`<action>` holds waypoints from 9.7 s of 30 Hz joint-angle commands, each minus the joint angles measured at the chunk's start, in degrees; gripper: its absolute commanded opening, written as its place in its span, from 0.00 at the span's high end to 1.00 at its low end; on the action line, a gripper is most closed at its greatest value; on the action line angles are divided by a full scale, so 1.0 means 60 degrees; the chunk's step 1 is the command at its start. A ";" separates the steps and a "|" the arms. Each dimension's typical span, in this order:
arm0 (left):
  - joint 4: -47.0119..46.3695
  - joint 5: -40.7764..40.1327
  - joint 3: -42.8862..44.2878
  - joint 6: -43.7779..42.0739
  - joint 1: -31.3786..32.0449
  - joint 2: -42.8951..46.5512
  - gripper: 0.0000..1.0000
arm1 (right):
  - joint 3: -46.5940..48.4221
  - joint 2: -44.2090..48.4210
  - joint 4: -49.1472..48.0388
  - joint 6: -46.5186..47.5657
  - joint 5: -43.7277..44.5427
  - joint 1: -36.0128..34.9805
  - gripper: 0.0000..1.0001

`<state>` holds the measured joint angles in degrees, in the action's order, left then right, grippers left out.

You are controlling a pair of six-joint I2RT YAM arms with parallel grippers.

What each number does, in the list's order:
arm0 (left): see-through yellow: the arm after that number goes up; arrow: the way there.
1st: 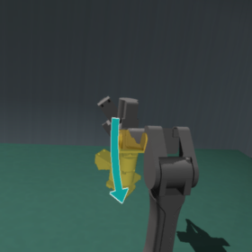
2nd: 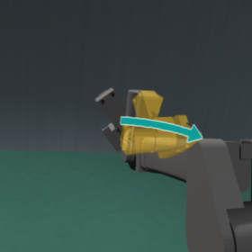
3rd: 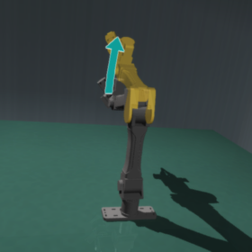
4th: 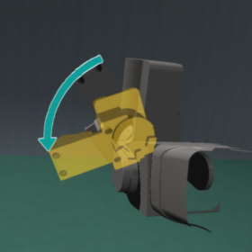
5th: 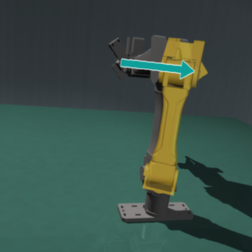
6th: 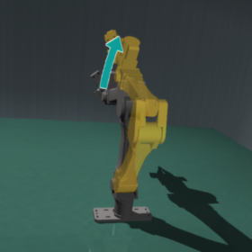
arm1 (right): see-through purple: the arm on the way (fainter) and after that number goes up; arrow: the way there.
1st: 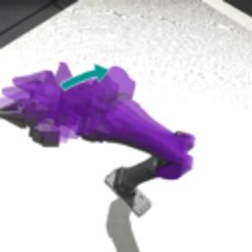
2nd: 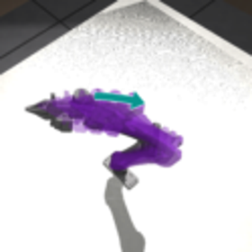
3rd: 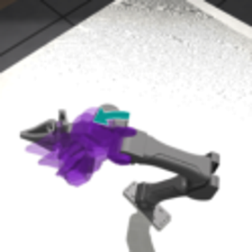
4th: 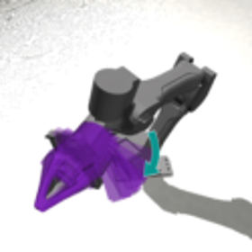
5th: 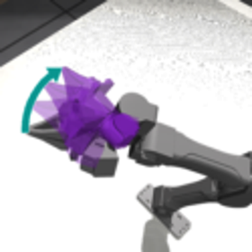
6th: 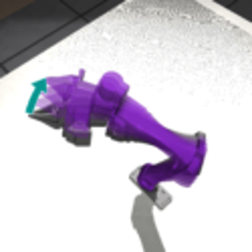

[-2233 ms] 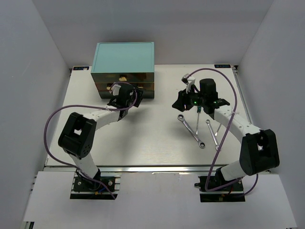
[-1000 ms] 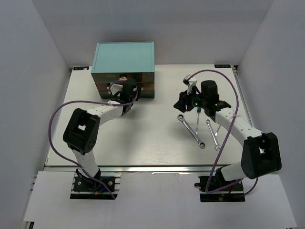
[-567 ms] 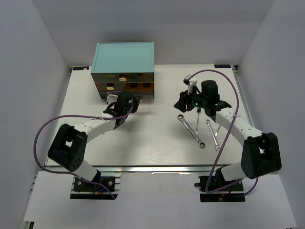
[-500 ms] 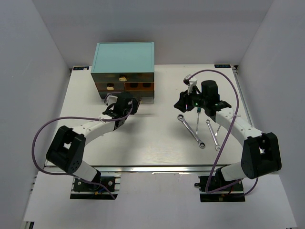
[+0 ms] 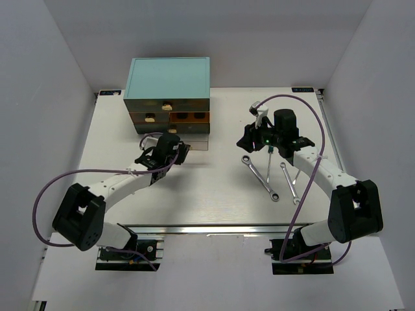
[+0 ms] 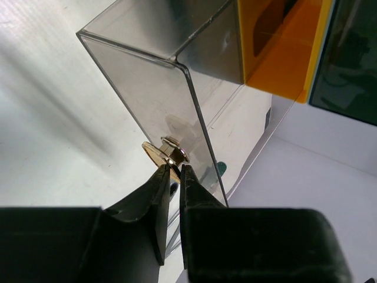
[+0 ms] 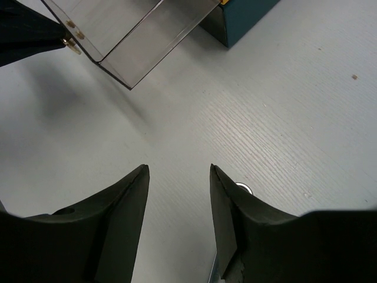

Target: Sort the tools into containers

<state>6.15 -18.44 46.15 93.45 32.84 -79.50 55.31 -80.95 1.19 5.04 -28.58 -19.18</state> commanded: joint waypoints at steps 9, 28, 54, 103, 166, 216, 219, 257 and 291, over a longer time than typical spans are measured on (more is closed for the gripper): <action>0.1436 -0.0238 -0.0484 0.0128 0.0298 0.1151 0.77 | 0.0069 0.0132 -0.0213 0.0185 0.0017 0.0047 0.49; 0.3411 -0.0325 0.0467 -0.0794 0.0298 0.2951 0.56 | -0.0107 0.0293 0.1968 0.2396 0.0705 0.0033 0.40; 0.4145 -0.2376 -0.0294 -0.5014 0.0298 0.7200 0.17 | -0.0033 -0.2021 0.4944 0.3336 0.3575 -0.0143 0.47; 0.4556 -0.2728 -0.0602 -0.4589 0.0298 0.7655 0.16 | 0.1723 -0.1318 0.4167 0.0918 0.3064 -0.0876 1.00; 0.5142 -0.3197 -0.0587 -0.4442 0.0298 0.8197 0.16 | 1.2344 -0.7690 0.4943 0.0626 0.3781 -0.3775 1.00; 0.2153 -0.1688 -0.1407 -0.6318 0.0283 0.7303 0.08 | 0.0011 -0.1494 0.5574 0.3394 0.4484 0.2259 0.35; 0.2241 -0.1761 -0.1612 -0.6025 0.0283 0.7654 0.08 | -0.0311 -0.1699 0.5325 0.3525 0.4719 0.2332 0.36; 0.3149 -0.2142 -0.1393 -0.5878 0.0283 0.8256 0.08 | -0.1999 -0.1027 0.5102 0.3262 0.3666 0.2757 1.00; 0.3251 -0.2274 -0.1071 -0.5966 0.0283 0.8182 0.09 | 0.9279 -0.3952 0.5572 0.2134 0.1467 -0.2779 1.00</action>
<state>24.62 -30.79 36.84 58.28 34.35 -31.14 104.66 -100.36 35.97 17.98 -20.53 -33.61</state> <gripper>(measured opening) 0.914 0.209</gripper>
